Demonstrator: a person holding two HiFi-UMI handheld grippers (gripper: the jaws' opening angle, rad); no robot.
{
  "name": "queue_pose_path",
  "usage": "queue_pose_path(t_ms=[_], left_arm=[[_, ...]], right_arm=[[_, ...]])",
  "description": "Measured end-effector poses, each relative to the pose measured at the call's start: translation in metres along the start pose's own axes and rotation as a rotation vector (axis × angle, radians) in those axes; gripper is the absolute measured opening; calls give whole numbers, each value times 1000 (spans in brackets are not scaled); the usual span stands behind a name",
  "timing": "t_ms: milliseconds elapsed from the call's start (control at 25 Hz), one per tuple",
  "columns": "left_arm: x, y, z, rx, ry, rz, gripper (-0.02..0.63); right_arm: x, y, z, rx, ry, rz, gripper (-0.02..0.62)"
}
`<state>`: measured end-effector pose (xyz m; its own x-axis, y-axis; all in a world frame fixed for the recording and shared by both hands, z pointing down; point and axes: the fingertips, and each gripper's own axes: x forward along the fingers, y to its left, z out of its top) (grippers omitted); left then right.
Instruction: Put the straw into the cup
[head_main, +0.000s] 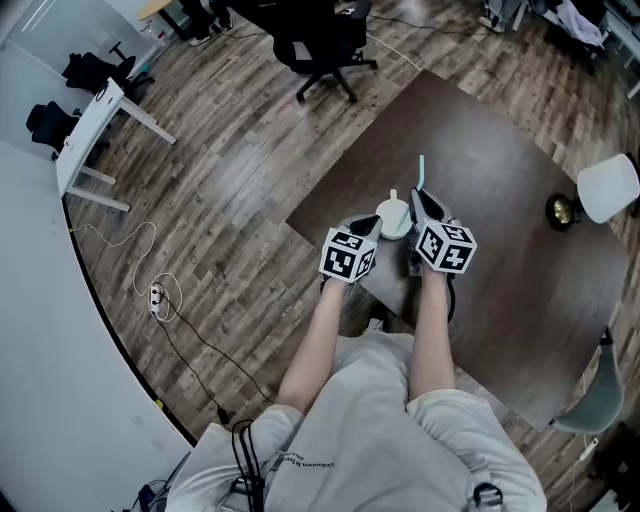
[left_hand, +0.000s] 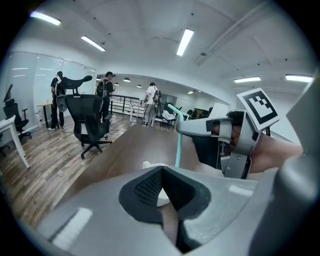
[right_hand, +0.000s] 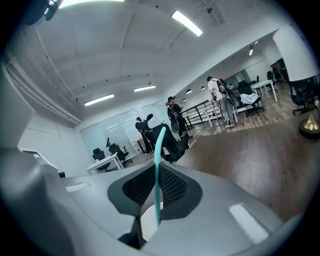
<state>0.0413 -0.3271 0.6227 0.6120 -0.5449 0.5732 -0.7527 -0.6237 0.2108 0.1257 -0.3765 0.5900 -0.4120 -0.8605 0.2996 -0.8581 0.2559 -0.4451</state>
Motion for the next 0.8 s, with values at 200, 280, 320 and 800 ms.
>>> queue_pose_path(t_ms=[200, 280, 320, 800], left_arm=[[9, 3, -5, -15, 13, -2, 1], [11, 2, -7, -16, 24, -6, 1], [12, 0, -8, -17, 28, -9, 0], [15, -8, -2, 10, 23, -15, 1]], right_arm=[[7, -8, -17, 8, 26, -11, 48], [8, -10, -25, 9, 45, -15, 48], [8, -11, -29, 7, 55, -18, 48], [9, -10, -62, -44, 135, -40, 48]])
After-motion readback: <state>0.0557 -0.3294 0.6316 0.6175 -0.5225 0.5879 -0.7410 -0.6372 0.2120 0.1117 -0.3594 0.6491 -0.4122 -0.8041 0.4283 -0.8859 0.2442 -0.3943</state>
